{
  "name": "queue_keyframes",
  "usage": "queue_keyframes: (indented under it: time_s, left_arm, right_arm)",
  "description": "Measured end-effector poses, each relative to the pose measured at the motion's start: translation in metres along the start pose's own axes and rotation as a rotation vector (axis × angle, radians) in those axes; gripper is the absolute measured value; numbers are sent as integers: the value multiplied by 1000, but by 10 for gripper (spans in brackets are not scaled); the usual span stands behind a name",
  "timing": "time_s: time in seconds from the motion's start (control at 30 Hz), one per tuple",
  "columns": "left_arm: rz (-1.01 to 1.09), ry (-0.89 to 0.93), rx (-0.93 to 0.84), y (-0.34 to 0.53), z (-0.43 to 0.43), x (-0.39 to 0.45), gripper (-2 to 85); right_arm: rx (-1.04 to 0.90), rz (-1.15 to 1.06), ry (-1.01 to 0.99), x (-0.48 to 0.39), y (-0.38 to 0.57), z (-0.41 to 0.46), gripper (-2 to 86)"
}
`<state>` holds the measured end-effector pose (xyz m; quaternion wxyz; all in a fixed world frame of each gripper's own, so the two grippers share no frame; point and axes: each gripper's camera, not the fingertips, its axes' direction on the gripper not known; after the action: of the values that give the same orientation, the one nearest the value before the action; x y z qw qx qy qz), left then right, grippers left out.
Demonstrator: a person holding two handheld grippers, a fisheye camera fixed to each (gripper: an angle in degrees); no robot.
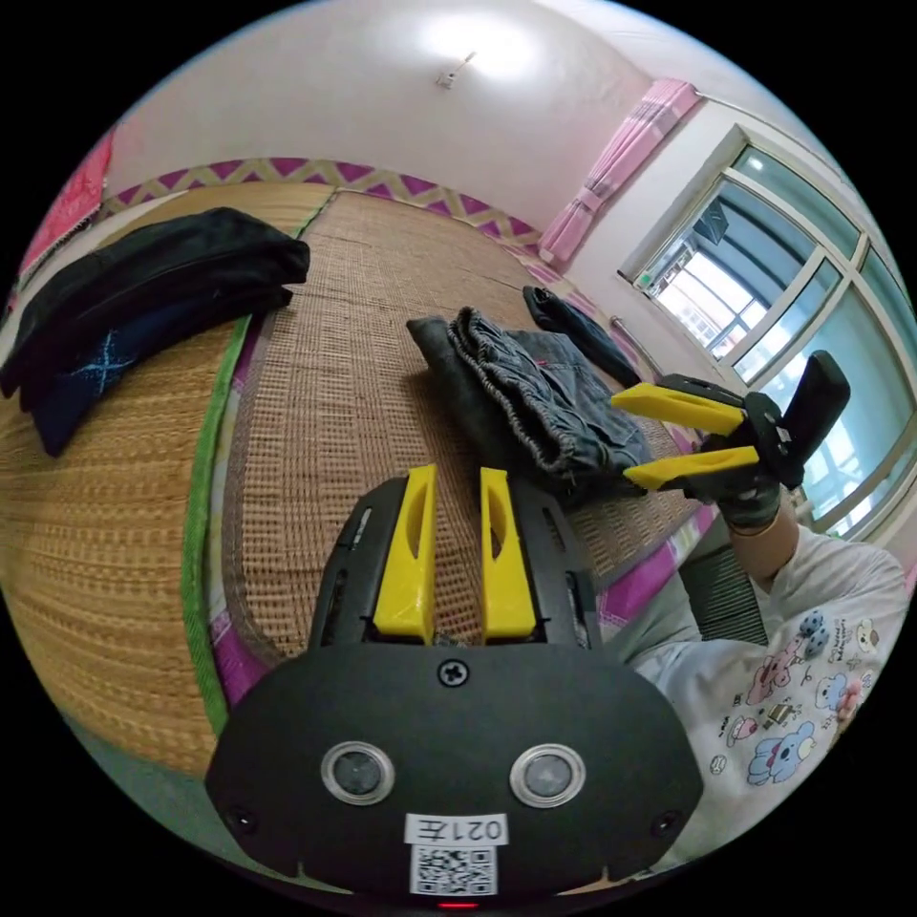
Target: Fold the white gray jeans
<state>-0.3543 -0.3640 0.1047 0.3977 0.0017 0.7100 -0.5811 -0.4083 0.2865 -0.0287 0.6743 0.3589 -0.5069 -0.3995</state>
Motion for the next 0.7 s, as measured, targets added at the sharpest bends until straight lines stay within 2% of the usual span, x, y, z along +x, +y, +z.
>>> queue_keyframes:
  time_s: [0.07, 0.17, 0.27, 0.37, 0.47, 0.53, 0.63, 0.7]
  left_arm:
    - [-6, -37, 8, 3, 1, 6, 67]
    - [-3, -41, 24, 6, 4, 15, 65]
    - [17, -40, 33, 4, 12, 28, 66]
    - [49, -77, 45, -7, 27, 43, 75]
    - [-2, -139, 34, -26, 50, 42, 82]
    - [-59, -109, 22, -38, 65, 30, 82]
    - [-138, 12, -44, -53, 91, 10, 79]
    - [-202, 102, -56, -60, 106, -1, 77]
  right_arm:
    - [-28, -14, -22, -7, -9, 6, 125]
    - [-38, 33, 140, 0, -14, 3, 66]
    - [77, 191, 69, 53, -3, -52, 48]
    - [256, 421, 2, 137, 41, -146, 43]
    - [401, 638, 53, 214, 118, -251, 40]
    - [468, 793, 161, 259, 194, -326, 38]
    - [475, 1016, 262, 302, 297, -388, 29]
    - [480, 1171, 226, 326, 362, -397, 26]
